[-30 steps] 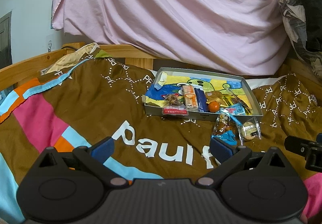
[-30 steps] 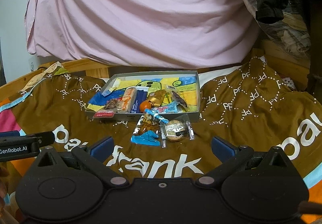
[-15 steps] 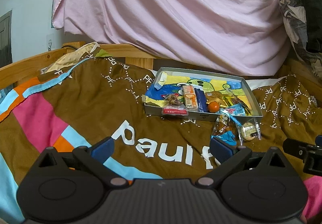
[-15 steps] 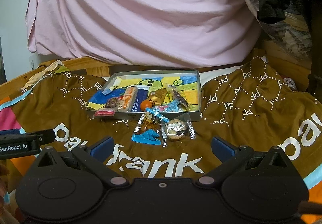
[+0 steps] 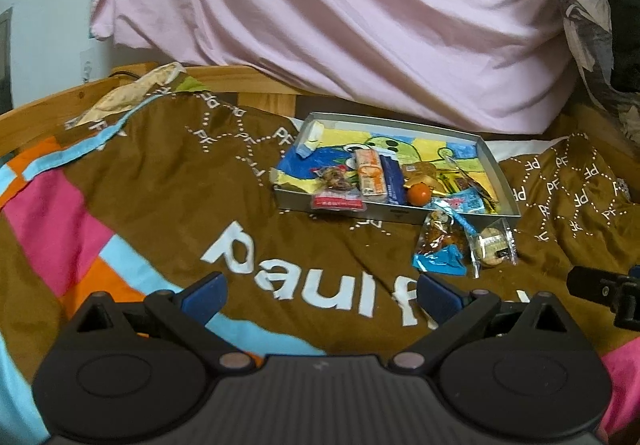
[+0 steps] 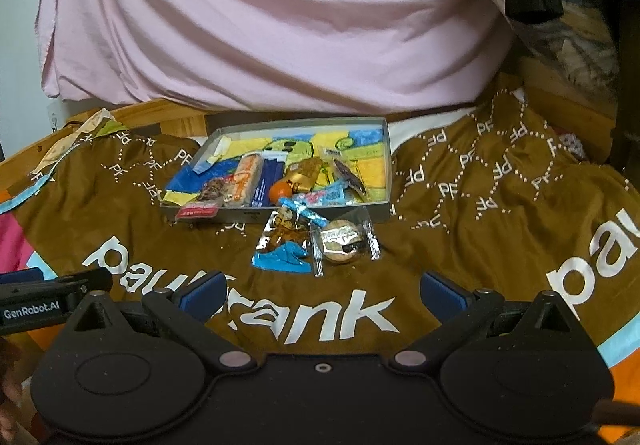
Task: Organize snacks
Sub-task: 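Lift both tools away and move back toward the last snacks, then grasp blue-orange candy pouch with left gripper while right gripper grasps round cake pack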
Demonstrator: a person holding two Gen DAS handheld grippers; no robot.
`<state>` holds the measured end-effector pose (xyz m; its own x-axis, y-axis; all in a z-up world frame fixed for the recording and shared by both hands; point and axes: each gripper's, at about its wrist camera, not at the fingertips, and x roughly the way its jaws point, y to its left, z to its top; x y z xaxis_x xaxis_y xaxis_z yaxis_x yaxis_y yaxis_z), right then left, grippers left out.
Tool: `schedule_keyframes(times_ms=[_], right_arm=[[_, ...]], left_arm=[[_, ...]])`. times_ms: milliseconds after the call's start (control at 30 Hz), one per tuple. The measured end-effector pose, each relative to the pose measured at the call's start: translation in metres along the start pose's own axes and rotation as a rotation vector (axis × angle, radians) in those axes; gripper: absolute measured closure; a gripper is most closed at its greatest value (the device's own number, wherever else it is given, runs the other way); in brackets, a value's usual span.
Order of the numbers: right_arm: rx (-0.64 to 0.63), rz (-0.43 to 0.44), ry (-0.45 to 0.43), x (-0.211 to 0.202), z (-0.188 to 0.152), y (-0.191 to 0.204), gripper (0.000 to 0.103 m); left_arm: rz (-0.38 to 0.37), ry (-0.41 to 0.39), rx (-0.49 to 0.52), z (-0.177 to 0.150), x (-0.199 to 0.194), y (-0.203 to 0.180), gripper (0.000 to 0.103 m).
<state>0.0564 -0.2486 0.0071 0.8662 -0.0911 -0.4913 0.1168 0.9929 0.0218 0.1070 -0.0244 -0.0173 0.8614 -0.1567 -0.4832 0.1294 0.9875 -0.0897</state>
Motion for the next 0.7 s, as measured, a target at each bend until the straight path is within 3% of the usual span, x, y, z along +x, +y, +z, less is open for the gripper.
schedule_keyframes(times_ms=[200, 700], right_arm=[[-0.075, 0.021, 0.018, 0.017, 0.022, -0.007, 0.001], [-0.273, 0.049, 0.084, 0.122, 0.043, -0.032, 0.001]], left_arm=[[-0.048, 0.012, 0.063, 0.014, 0.029, -0.013, 0.0], [-0.231, 0.088, 0.01, 0.032, 0.141, -0.029, 0.0]])
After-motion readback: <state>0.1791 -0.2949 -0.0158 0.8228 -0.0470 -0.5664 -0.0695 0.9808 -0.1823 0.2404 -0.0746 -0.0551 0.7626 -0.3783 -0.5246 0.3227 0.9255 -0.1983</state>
